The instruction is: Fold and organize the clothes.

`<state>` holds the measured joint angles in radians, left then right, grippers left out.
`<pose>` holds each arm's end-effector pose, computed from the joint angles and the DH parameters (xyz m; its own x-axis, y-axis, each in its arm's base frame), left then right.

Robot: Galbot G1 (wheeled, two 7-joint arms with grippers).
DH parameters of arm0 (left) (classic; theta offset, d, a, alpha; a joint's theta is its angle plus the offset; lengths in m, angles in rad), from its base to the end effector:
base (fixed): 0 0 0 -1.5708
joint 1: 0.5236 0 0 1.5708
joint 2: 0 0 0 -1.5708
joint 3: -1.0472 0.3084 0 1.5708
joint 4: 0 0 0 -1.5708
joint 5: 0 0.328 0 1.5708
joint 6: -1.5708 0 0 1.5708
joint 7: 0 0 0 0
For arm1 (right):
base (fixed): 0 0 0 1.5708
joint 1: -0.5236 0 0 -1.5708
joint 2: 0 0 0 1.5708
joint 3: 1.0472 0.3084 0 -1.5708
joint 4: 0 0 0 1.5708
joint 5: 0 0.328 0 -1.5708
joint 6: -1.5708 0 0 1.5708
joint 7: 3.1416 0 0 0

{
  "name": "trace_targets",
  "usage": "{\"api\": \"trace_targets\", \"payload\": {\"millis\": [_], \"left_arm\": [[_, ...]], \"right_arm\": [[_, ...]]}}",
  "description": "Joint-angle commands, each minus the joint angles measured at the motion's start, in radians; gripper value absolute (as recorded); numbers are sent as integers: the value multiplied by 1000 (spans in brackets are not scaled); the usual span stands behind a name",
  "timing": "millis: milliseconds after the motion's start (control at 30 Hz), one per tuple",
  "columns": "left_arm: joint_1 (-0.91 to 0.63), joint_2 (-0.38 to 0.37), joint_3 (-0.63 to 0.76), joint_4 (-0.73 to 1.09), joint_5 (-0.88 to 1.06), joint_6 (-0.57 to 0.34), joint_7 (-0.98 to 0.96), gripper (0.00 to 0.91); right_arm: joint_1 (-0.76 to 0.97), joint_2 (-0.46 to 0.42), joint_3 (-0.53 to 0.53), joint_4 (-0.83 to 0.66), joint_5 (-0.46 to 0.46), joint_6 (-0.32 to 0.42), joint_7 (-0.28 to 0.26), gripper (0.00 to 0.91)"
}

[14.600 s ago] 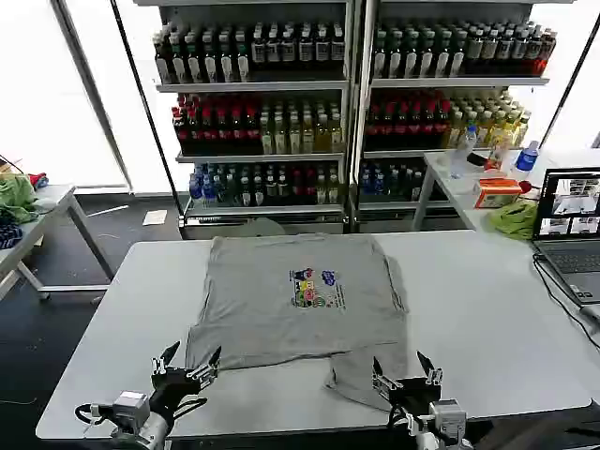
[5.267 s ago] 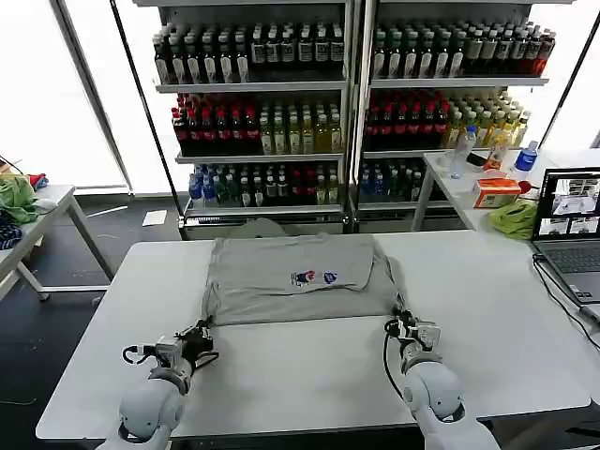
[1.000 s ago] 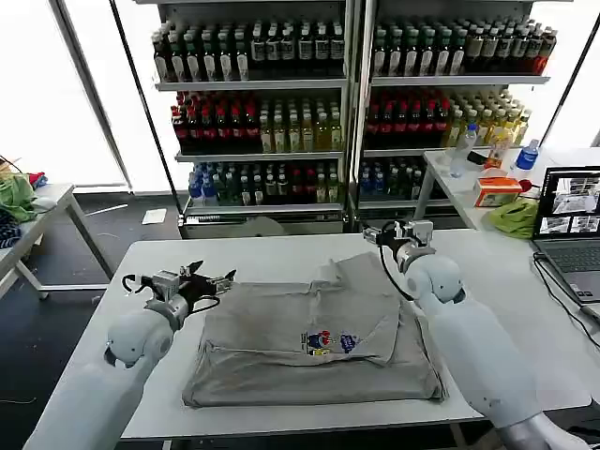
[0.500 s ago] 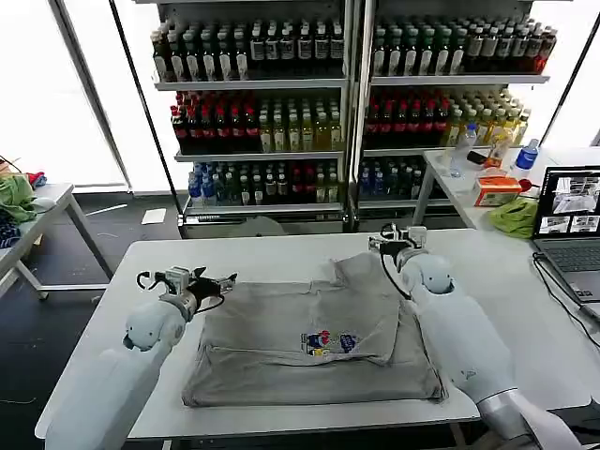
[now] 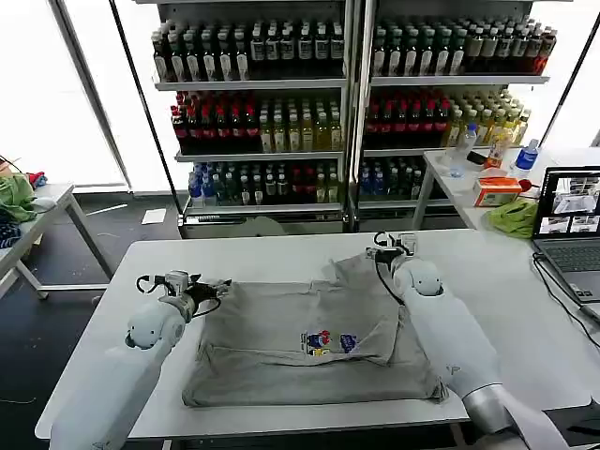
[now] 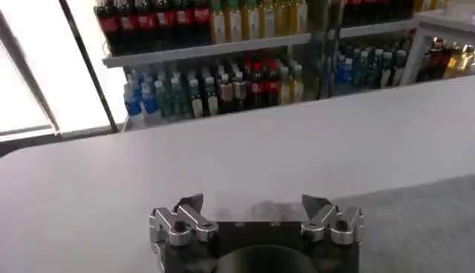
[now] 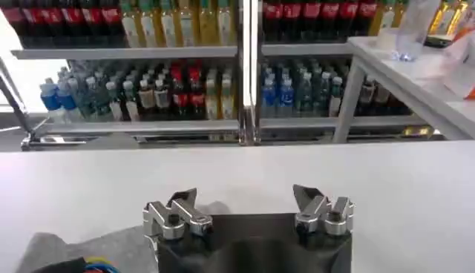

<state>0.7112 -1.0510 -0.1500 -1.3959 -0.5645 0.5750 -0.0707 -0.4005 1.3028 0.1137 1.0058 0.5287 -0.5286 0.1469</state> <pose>0.4078 0.0792 -0.2556 -0.8300 0.1051 0.5478 0.1674 0.9837 0.0650 0.5016 -0.0217 -0.2427 -0.8509 -0.0502 0.5229 -0.0570 0.9984 0.0032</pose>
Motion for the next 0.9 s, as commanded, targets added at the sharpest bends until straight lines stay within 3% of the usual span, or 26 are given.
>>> {"api": "trace_targets", "payload": {"millis": [33, 567, 600, 633, 667, 700, 733, 767, 800, 867, 900], "left_arm": [[-5, -5, 0, 28, 0, -1, 0, 907], [15, -9, -9, 9, -4, 0, 8, 907], [18, -8, -8, 5, -4, 1, 9, 846], [23, -7, -3, -2, -4, 1, 12, 675], [26, -7, -1, -5, -4, 1, 13, 584], [27, -7, 0, -7, -4, 1, 14, 453], [28, -11, 0, -6, -3, 1, 15, 393], [28, -13, 0, -5, -3, 1, 17, 222], [28, -14, 0, -5, -3, 1, 18, 81], [28, -15, 3, -4, -3, 1, 18, 40], [28, -16, 4, -5, -3, 1, 21, 10]], "right_arm": [[7, 22, -2, -32, -20, 5, -3, 907], [-10, 19, -13, -21, -33, -1, 2, 907], [-12, 18, -13, -18, -33, -2, 2, 907], [-15, 17, -13, -14, -33, -5, 4, 907], [-17, 18, -12, -11, -33, -6, 4, 877], [-20, 18, -12, -10, -33, -6, 4, 786], [-24, 19, -13, -6, -34, -6, 5, 705], [-28, 19, -14, -3, -34, -7, 5, 524], [-31, 19, -14, -1, -34, -7, 6, 453], [-40, 19, -18, 7, -34, -13, 12, 91], [-45, 17, -20, 11, -36, -13, 13, 10]]}}
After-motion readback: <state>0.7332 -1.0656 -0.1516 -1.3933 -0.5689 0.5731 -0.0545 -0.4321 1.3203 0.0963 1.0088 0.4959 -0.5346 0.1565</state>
